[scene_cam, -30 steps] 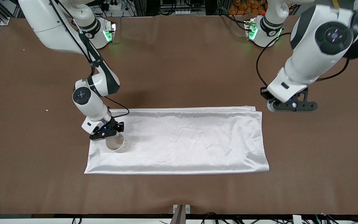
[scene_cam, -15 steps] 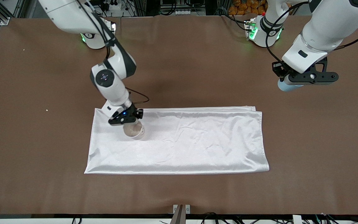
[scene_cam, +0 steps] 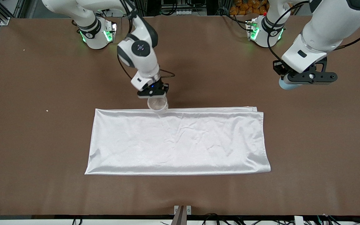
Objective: Place blue cup into white mug on table
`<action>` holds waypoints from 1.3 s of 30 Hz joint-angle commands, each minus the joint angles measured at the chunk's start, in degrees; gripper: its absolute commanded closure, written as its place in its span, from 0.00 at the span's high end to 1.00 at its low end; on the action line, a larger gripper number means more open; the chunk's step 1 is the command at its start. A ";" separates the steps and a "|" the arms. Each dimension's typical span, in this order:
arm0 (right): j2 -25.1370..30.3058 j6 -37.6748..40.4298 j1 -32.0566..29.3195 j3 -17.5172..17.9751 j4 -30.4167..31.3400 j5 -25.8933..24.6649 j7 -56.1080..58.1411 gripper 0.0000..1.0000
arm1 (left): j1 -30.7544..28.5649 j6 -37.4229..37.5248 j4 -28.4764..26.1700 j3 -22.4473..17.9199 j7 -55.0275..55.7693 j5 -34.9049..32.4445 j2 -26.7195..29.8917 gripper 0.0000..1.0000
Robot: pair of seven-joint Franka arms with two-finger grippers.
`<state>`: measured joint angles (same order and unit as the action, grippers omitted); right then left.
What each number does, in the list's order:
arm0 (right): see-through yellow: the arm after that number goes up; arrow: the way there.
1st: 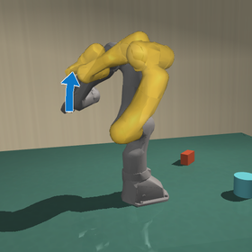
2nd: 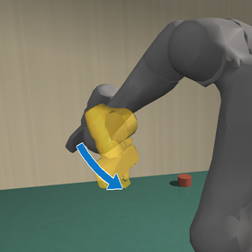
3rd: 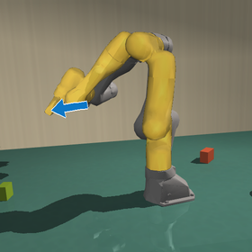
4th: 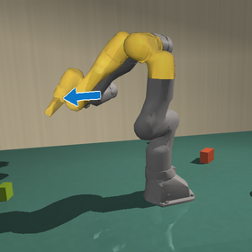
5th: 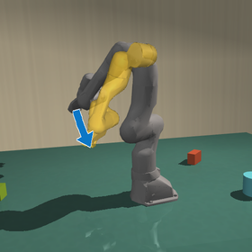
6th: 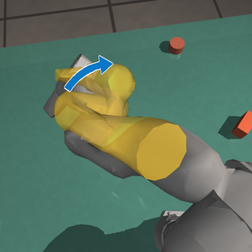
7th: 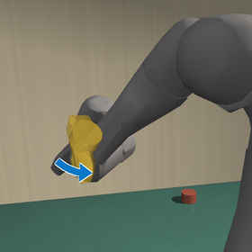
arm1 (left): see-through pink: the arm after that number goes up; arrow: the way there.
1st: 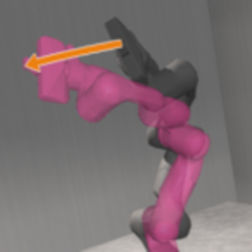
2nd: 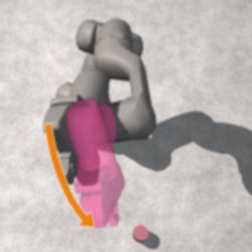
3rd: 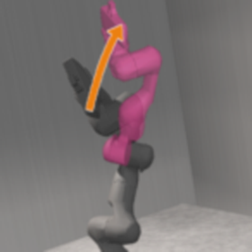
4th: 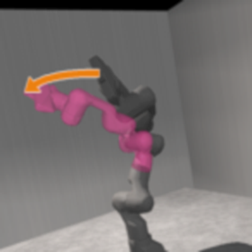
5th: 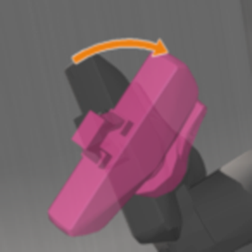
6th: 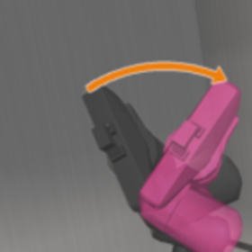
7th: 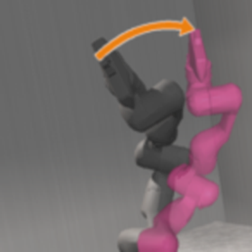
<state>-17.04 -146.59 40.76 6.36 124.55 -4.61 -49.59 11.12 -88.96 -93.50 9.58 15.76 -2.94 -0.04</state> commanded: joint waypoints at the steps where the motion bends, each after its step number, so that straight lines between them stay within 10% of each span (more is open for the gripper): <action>1: 2.62 -0.10 5.63 -0.56 2.89 -1.10 -6.56 0.00 | -1.28 0.54 -0.81 1.15 -1.35 1.18 1.27 0.00; 39: -1.95 -1.07 17.95 -0.65 4.38 -11.74 -30.31 0.00 | -0.22 0.54 -0.37 2.46 -1.08 1.09 1.19 0.00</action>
<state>-18.83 -147.09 57.53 6.26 128.81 -14.73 -77.37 11.21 -88.95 -93.50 11.34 15.68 -2.94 -0.04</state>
